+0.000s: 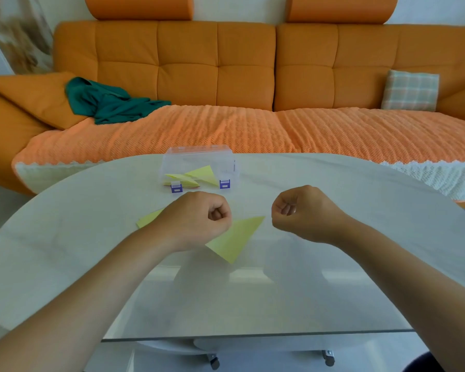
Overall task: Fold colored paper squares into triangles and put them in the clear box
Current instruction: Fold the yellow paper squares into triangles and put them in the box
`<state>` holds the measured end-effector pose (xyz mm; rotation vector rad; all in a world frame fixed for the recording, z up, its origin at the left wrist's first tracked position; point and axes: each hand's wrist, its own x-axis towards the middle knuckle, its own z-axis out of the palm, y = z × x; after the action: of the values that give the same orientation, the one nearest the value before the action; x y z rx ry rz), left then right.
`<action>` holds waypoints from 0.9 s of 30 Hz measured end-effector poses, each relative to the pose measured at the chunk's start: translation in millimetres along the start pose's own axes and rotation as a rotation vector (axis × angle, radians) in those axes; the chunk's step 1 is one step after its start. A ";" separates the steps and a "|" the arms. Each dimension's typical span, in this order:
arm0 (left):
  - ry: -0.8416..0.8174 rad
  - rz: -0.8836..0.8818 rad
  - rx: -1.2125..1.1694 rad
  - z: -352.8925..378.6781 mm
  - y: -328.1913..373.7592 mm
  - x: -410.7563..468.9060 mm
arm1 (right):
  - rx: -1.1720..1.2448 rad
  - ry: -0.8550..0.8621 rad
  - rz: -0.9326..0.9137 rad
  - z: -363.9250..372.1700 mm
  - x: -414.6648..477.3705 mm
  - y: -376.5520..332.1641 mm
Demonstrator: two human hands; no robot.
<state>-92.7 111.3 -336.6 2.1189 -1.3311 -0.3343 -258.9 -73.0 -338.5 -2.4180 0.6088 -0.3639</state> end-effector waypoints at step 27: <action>0.011 0.024 0.010 -2.2 -5.1 -10.5 | 0.041 0.036 -0.102 12.8 -8.6 -6.4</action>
<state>-92.7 123.0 -339.1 2.1084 -1.3539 -0.3063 -259.1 -57.9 -345.4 -2.4135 0.4903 -0.4593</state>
